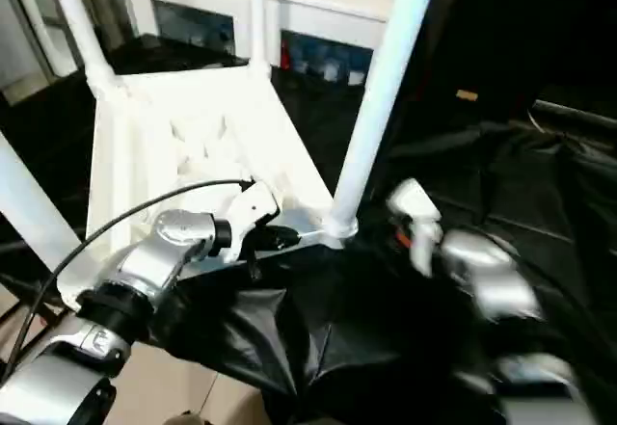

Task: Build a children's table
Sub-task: Rotate leg to tighten

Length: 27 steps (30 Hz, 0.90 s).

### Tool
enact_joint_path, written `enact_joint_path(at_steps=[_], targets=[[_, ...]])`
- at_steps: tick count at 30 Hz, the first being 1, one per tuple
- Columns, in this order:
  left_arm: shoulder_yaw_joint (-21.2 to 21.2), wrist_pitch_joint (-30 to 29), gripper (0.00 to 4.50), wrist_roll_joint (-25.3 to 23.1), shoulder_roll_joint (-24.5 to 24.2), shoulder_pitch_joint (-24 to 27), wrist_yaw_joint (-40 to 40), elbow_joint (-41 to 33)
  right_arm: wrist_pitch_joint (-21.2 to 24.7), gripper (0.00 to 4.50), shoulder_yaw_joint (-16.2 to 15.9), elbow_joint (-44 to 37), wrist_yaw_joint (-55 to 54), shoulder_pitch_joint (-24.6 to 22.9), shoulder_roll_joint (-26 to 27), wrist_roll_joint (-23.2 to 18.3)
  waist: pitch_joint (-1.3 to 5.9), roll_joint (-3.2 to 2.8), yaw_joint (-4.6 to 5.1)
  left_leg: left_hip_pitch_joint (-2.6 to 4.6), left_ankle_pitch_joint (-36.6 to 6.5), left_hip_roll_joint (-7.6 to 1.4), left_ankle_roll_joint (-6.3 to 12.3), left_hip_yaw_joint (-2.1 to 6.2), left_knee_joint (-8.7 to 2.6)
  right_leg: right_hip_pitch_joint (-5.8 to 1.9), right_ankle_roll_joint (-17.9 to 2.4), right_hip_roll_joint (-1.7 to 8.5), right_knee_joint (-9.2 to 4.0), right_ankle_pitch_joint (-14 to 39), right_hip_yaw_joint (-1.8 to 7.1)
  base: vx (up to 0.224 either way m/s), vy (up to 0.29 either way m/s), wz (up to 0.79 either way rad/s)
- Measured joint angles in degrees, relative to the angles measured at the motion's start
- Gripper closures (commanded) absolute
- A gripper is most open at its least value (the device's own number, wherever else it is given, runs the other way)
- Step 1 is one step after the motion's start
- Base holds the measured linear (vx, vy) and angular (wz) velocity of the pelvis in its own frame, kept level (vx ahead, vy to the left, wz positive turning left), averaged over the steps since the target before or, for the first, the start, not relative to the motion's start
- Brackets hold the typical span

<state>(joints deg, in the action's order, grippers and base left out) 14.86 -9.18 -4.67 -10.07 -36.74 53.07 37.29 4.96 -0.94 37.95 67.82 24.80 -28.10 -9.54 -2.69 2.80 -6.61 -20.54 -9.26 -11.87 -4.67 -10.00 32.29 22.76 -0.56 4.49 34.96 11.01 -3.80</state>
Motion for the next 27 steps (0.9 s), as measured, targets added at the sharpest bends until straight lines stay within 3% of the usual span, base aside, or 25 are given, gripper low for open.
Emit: enact_joint_path(at_steps=[14,15,18,24,27], targets=[[0.3,1.9,4.5,0.4,-0.7,0.2,0.5,-0.2,6.3,1.27,-0.7,-11.5,4.6,-3.5,0.8,-5.1,-0.08,-0.14,0.03,-0.15,0.0,-0.02,0.0,0.02,-0.01,0.15,0.0,-0.01,0.01,0.0,-0.04,0.0,0.0,0.0],[-0.2,0.5,4.5,0.9,-0.9,0.7,1.2,-1.5,6.9,1.27,-0.7,-12.2,4.4,-3.5,1.4,-5.7,-0.09,-0.17,0.11,-0.2,0.0,-0.03,0.0,0.04,0.01,0.18,0.0,-0.01,0.01,0.0,-0.05,0.0,0.0,0.0],[-2.4,-4.2,3.95,5.2,-1.1,3.6,3.6,-6.9,7.5,1.15,-0.8,-13.3,3.5,-3.3,3.5,-6.6,-0.17,-0.12,0.09,-0.55,0.0,-0.03,0.01,0.03,0.08,0.45,-0.1,-0.01,-0.01,-0.1,-0.05,0.0,0.0,0.0],[-5.3,-14.1,3.69,11.9,-3.1,8.2,4.5,-24.4,8.0,1.15,-2.4,-13.4,-0.4,-2.4,8.3,-6.1,-0.26,-0.01,0.05,-0.64,-0.1,-0.06,0.12,0.0,0.12,0.54,-0.1,-0.01,0.0,0.0,-0.07,0.0,0.0,0.0],[-7.0,-19.2,3.49,13.2,-4.9,13.8,3.5,-32.4,7.0,1.15,-2.8,-10.3,-5.4,-0.8,10.8,-4.5,-0.32,0.12,0.84,-0.51,-0.1,-0.08,0.07,-0.02,0.13,0.49,-0.1,-0.01,0.06,0.0,-0.03,0.0,0.0,0.0]])
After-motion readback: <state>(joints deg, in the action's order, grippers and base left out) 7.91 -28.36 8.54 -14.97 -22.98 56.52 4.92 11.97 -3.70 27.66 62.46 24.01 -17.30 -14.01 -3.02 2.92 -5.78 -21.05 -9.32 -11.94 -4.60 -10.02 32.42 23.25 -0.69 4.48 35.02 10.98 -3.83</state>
